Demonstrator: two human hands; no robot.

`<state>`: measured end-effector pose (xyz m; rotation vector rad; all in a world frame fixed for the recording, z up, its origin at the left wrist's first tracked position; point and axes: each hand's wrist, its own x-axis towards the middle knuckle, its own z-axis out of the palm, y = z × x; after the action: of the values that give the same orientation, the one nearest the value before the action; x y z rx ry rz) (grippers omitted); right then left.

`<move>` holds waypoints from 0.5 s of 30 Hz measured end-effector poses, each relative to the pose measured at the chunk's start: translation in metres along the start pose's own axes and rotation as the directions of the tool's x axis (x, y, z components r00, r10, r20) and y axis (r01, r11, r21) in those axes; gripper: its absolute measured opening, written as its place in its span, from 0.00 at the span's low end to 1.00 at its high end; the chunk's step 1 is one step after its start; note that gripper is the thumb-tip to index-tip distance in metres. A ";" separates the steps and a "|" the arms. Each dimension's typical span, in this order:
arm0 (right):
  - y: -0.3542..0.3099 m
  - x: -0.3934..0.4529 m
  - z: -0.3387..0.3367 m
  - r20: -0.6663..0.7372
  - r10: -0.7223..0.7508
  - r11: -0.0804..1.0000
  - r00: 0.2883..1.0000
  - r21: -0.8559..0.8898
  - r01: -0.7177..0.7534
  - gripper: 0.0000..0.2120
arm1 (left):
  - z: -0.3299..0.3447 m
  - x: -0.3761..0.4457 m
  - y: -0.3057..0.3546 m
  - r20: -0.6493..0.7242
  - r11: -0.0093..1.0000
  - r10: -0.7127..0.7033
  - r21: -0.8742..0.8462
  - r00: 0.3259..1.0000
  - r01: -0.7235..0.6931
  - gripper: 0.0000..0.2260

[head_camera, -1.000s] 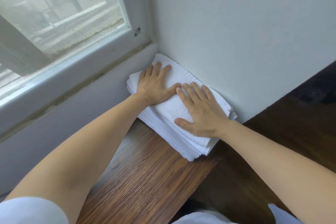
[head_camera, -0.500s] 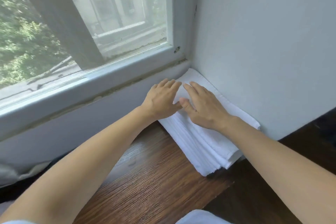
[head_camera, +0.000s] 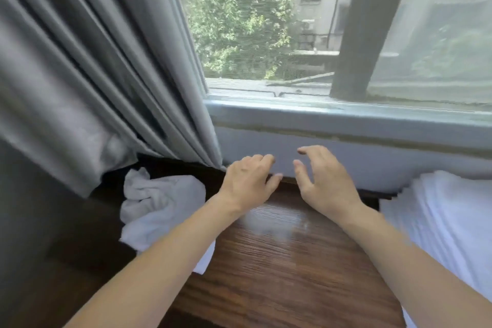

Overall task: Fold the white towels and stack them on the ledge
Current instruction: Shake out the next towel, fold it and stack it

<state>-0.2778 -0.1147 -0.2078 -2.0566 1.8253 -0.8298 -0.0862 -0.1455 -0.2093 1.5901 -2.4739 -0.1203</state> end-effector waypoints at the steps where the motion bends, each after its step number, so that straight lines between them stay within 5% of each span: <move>1: -0.016 0.002 0.014 0.028 -0.027 1.000 0.999 0.011 0.027 0.19 | -0.001 -0.012 -0.018 0.000 0.997 -0.071 -0.013 0.997 0.071 0.21; 6: -0.085 0.003 0.080 0.122 -0.145 0.989 0.982 0.037 0.142 0.18 | -0.005 -0.068 -0.098 0.115 0.940 -0.317 -0.091 0.941 0.328 0.20; 10: -0.133 0.003 0.126 0.197 -0.171 0.985 0.965 0.027 0.169 0.16 | 0.003 -0.108 -0.173 0.229 0.876 -0.475 0.030 0.849 0.482 0.18; 15: -0.183 0.001 0.176 0.234 -0.096 0.995 0.967 0.028 0.092 0.13 | 0.031 -0.154 -0.264 0.371 0.675 -0.733 0.301 0.570 0.673 0.26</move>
<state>-0.0274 -0.1145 -0.2473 -2.1420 1.6005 -0.5913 0.2043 -0.1175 -0.3047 2.8257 -1.9368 -0.5294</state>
